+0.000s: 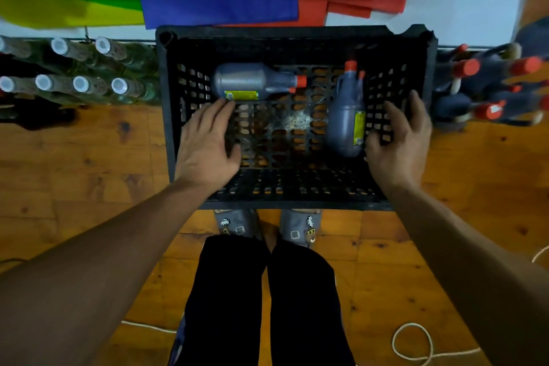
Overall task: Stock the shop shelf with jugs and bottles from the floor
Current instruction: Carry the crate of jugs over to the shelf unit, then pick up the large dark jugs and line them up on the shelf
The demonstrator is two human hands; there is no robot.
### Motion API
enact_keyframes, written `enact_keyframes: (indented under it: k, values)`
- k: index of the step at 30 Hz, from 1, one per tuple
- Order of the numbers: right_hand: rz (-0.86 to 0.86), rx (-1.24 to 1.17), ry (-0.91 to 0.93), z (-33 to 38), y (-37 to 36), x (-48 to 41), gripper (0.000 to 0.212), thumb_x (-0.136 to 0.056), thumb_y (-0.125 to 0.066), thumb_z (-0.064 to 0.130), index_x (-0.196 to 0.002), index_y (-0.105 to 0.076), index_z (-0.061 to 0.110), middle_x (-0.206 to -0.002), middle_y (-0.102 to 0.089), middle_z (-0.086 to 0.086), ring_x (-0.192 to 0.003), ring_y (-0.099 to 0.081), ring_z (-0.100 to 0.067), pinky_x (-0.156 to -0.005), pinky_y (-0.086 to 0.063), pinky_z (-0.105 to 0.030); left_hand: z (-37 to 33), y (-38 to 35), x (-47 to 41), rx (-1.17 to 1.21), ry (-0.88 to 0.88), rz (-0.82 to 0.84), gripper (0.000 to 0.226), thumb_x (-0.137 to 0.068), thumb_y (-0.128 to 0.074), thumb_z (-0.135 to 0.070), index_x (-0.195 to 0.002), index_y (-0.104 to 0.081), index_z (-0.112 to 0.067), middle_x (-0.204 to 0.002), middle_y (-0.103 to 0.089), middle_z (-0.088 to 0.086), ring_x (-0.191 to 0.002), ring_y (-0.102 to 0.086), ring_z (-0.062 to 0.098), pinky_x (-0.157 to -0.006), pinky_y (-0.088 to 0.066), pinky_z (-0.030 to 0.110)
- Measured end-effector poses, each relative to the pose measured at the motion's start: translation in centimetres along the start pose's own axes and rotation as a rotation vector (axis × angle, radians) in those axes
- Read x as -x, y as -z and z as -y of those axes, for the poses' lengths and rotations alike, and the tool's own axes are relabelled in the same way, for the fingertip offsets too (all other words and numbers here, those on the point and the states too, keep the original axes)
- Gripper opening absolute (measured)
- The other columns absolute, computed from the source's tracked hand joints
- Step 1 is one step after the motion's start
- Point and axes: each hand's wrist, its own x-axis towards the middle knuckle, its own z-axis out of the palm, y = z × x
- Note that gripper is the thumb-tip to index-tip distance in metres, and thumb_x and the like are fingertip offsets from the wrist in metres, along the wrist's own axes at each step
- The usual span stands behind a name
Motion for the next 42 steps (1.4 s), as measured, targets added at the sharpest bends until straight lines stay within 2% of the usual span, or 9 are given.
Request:
enact_keyframes:
  k: [10,19,23,25,29,32,34,38,42]
  values:
    - [0.197,-0.062,-0.203,-0.9,-8.6,-2.8,0.069,-0.083,-0.069,0.029,-0.143,-0.037,0.014,-0.14,-0.045,-0.011,-0.126,-0.046,-0.03,-0.106,-0.04,-0.041,1.3,-4.9,-10.2,-0.147,-0.027,0.104,0.088,-0.081,-0.067,-0.033,-0.152,-0.016,-0.02,-0.159,-0.019,0.006,-0.145,-0.018,0.03,-0.118,-0.018,0.044]
    - [0.149,-0.044,-0.337,-3.7,-13.4,-5.9,0.11,-0.079,-0.075,0.044,-0.154,0.001,0.021,-0.158,-0.018,-0.01,-0.143,-0.025,-0.033,-0.116,-0.028,-0.043,2.3,-9.7,-14.4,-0.31,-0.078,-0.045,0.1,-0.073,-0.073,-0.043,-0.152,-0.018,-0.016,-0.152,-0.028,0.013,-0.14,-0.024,0.037,-0.113,-0.018,0.049]
    - [0.124,0.011,-0.352,-4.4,-13.8,-6.6,0.106,-0.079,-0.073,0.048,-0.154,-0.008,0.011,-0.156,-0.02,-0.015,-0.144,-0.019,-0.034,-0.117,-0.022,-0.042,1.9,-10.1,-14.9,-0.44,-0.082,-0.015,0.1,-0.068,-0.077,-0.049,-0.147,-0.026,-0.013,-0.141,-0.033,0.018,-0.127,-0.032,0.04,-0.103,-0.026,0.049]
    - [0.131,-0.01,-0.357,-4.9,-14.0,-6.8,0.104,-0.075,-0.074,0.052,-0.151,-0.016,0.01,-0.151,-0.03,-0.016,-0.139,-0.03,-0.035,-0.112,-0.032,-0.043,2.0,-10.6,-14.9,-0.457,-0.084,0.021,0.1,-0.063,-0.08,-0.05,-0.141,-0.032,-0.011,-0.139,-0.036,0.019,-0.125,-0.034,0.04,-0.105,-0.026,0.049]
    - [0.2,-0.141,-0.454,-5.0,-13.9,-6.8,0.092,-0.073,-0.077,0.052,-0.139,-0.031,0.009,-0.124,-0.058,-0.014,-0.107,-0.059,-0.033,-0.081,-0.049,-0.038,2.3,-11.0,-15.0,-0.382,-0.07,0.035,0.1,-0.062,-0.082,-0.047,-0.141,-0.033,-0.01,-0.136,-0.043,0.021,-0.125,-0.039,0.04,-0.109,-0.024,0.049]
    - [0.224,-0.287,-0.563,-4.5,-13.4,-6.8,0.056,-0.072,-0.079,0.048,-0.107,-0.057,0.011,-0.106,-0.066,-0.01,-0.088,-0.062,-0.029,-0.076,-0.055,-0.038,2.7,-10.6,-14.7,-0.304,-0.044,0.068,0.097,-0.064,-0.08,-0.049,-0.141,-0.035,-0.011,-0.135,-0.047,0.02,-0.123,-0.044,0.04,-0.104,-0.033,0.048]
    - [0.217,-0.375,-0.633,-4.3,-12.8,-6.2,0.05,-0.068,-0.082,0.049,-0.092,-0.056,0.014,-0.099,-0.066,-0.007,-0.082,-0.064,-0.026,-0.075,-0.059,-0.042,2.7,-10.3,-13.6,-0.138,0.032,0.078,0.098,-0.062,-0.083,-0.048,-0.14,-0.036,-0.013,-0.135,-0.048,0.017,-0.123,-0.046,0.038,-0.1,-0.04,0.048]
    - [0.197,-0.436,-0.555,-2.8,-10.8,-3.7,0.066,-0.06,-0.085,0.047,-0.11,-0.056,0.014,-0.098,-0.066,-0.003,-0.082,-0.065,-0.023,-0.073,-0.059,-0.042,1.7,-8.4,-10.2,0.286,0.212,0.099,0.092,-0.065,-0.085,-0.045,-0.137,-0.037,-0.015,-0.13,-0.054,0.007,-0.113,-0.054,0.027,-0.084,-0.044,0.035]
    - [0.212,-0.409,-0.458,-0.4,-6.5,-0.6,0.067,-0.062,-0.084,0.047,-0.112,-0.048,0.02,-0.1,-0.062,0.001,-0.092,-0.063,-0.025,-0.082,-0.055,-0.047,-0.7,-3.6,-7.2,0.531,0.192,0.122,0.09,-0.062,-0.086,-0.048,-0.135,-0.041,-0.021,-0.119,-0.056,-0.01,-0.104,-0.055,0.01,-0.084,-0.043,0.028]
